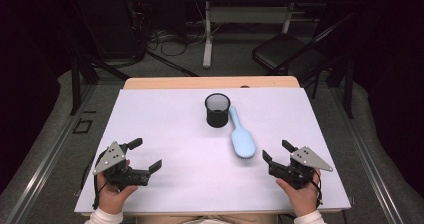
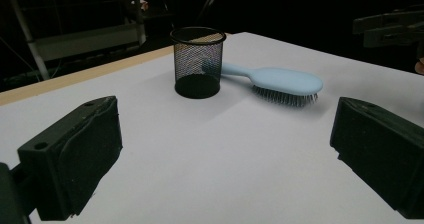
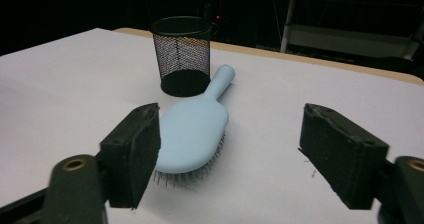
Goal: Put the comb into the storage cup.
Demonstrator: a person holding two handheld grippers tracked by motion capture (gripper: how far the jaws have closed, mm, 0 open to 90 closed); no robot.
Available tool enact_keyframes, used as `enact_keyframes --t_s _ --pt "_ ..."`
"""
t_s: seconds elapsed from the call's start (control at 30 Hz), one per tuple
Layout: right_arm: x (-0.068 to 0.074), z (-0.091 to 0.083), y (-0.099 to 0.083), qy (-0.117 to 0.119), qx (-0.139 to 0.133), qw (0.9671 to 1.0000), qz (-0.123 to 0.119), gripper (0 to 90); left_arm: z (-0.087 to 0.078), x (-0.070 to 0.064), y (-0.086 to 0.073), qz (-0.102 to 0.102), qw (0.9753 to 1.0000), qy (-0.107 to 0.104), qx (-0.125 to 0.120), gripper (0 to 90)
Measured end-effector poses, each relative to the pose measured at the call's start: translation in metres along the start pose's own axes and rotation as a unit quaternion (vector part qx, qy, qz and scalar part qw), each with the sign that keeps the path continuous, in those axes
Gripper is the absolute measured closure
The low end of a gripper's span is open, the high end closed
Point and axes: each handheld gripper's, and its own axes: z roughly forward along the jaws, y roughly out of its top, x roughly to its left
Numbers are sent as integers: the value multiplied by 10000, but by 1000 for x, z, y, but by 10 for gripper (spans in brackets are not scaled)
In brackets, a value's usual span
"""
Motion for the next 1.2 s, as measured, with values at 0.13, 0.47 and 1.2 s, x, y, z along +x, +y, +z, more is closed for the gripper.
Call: enact_keyframes --t_s 0.13,0.47,1.2 --pt "-1 2 3 -23 129 9998 117 300 0 -2 -1 -27 10000 -8 -2 2" --pt "-6 15 20 31 583 9977 350 335 -2 -4 -1 -99 9999 -47 25 2" --pt "-14 66 69 375 1544 9868 311 417 1 -5 -2 -75 9999 -67 88 2"
